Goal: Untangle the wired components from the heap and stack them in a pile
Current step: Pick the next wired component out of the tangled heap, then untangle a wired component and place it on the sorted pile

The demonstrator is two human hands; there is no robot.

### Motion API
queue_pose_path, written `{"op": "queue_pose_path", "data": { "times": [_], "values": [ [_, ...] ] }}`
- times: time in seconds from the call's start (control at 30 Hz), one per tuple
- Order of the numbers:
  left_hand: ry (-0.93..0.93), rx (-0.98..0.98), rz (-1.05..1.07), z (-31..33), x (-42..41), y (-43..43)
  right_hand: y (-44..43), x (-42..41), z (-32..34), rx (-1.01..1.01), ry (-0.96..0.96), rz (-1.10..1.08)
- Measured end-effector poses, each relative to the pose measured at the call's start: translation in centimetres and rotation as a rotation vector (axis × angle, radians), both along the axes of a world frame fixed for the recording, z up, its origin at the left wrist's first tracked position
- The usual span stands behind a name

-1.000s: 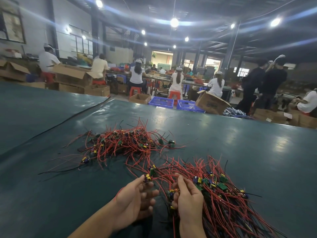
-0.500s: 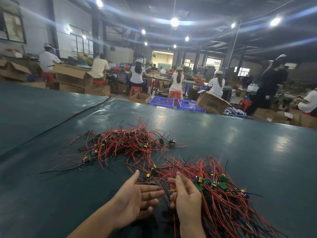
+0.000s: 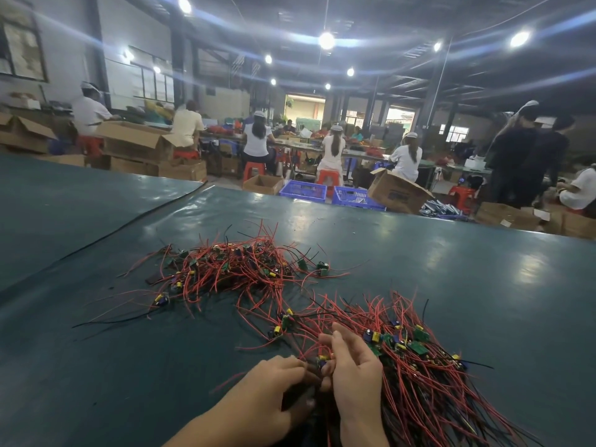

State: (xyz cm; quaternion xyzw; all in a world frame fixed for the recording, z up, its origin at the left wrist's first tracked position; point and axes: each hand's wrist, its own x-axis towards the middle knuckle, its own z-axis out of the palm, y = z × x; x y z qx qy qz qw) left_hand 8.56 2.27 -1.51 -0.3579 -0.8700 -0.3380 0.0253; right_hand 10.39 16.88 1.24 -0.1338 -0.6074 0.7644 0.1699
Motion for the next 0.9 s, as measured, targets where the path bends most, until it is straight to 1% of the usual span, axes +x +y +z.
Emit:
{"op": "queue_pose_path", "data": {
  "times": [0.07, 0.17, 0.33, 0.43, 0.53, 0.67, 0.8, 0.9],
  "values": [
    [0.049, -0.061, 0.026, -0.2, -0.4, -0.2, 0.2, -0.1, 0.0, 0.009, 0.004, -0.016],
    [0.085, -0.150, 0.126, -0.7, -0.7, -0.6, 0.6, -0.3, -0.2, 0.019, -0.005, -0.047],
    [0.061, -0.214, 0.276, -1.0, -1.2, -0.8, 0.8, -0.3, -0.3, 0.000, -0.003, -0.065],
    [0.040, -0.273, 0.336, -1.2, -1.5, -1.2, 0.5, -0.2, -0.4, 0.059, 0.019, -0.072],
    [0.056, -0.289, 0.390, -1.3, -1.8, -1.8, 0.1, -0.1, -0.8, 0.193, 0.023, -0.057],
    [0.158, -0.291, 0.531, -0.9, -2.7, -3.0, -0.4, -0.2, -1.2, 0.282, 0.004, -0.029],
    [0.153, -0.306, 0.562, -1.0, -3.5, -4.0, -0.3, -0.3, -1.3, 0.236, -0.002, -0.022],
    [0.219, -0.302, 0.593, -0.8, -3.5, -4.1, -0.2, -0.3, -1.4, 0.249, -0.013, -0.018]
  ]
}}
